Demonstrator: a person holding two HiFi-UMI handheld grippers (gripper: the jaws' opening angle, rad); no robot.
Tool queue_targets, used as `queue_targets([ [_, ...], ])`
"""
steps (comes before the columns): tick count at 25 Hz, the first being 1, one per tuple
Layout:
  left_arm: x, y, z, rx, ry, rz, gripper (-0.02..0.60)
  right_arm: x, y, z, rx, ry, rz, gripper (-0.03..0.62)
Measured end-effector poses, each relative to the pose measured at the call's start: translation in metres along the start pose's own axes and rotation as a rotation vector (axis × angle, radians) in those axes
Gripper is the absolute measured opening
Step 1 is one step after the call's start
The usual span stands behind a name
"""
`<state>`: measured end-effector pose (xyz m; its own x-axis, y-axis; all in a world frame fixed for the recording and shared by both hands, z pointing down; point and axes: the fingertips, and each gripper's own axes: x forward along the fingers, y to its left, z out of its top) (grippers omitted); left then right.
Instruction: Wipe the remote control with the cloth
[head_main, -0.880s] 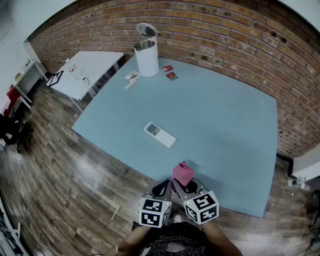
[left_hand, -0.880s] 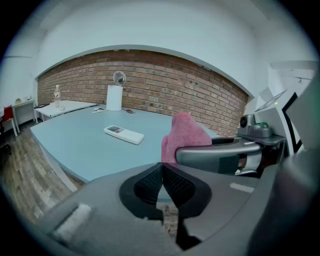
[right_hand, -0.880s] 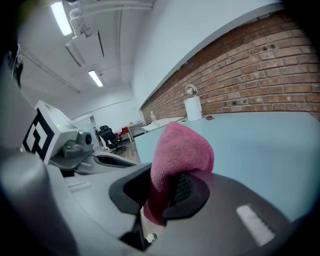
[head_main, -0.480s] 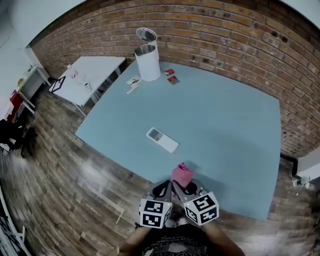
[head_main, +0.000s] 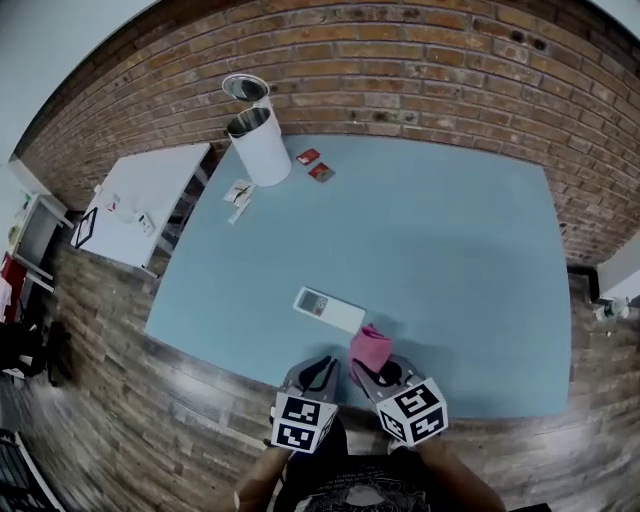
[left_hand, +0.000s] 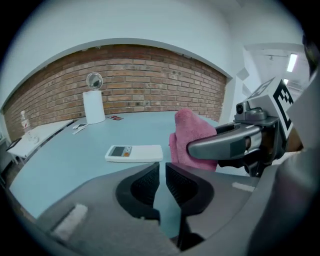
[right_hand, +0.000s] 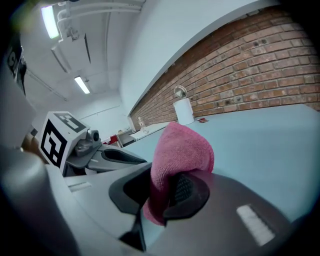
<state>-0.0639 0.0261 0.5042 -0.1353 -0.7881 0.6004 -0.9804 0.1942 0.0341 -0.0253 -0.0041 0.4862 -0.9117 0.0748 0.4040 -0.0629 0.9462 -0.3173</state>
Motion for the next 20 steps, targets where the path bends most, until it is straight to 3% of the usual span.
queue_targets([
  [6, 0.017, 0.053, 0.011, 0.221, 0.068, -0.125, 0.045, 0.033, -0.009, 0.024, 0.066, -0.022, -0.125, 0.063],
  [9, 0.028, 0.073, 0.017, 0.335, 0.087, -0.187, 0.082, 0.043, -0.012, 0.034, 0.085, -0.034, -0.17, 0.063],
  [16, 0.055, 0.097, 0.026, 0.686, 0.14, -0.358, 0.128, 0.062, -0.023, 0.045, 0.117, -0.046, -0.287, 0.063],
  [20, 0.067, 0.105, 0.023, 0.817, 0.193, -0.473, 0.171, 0.066, -0.026, 0.052, 0.137, -0.057, -0.337, 0.063],
])
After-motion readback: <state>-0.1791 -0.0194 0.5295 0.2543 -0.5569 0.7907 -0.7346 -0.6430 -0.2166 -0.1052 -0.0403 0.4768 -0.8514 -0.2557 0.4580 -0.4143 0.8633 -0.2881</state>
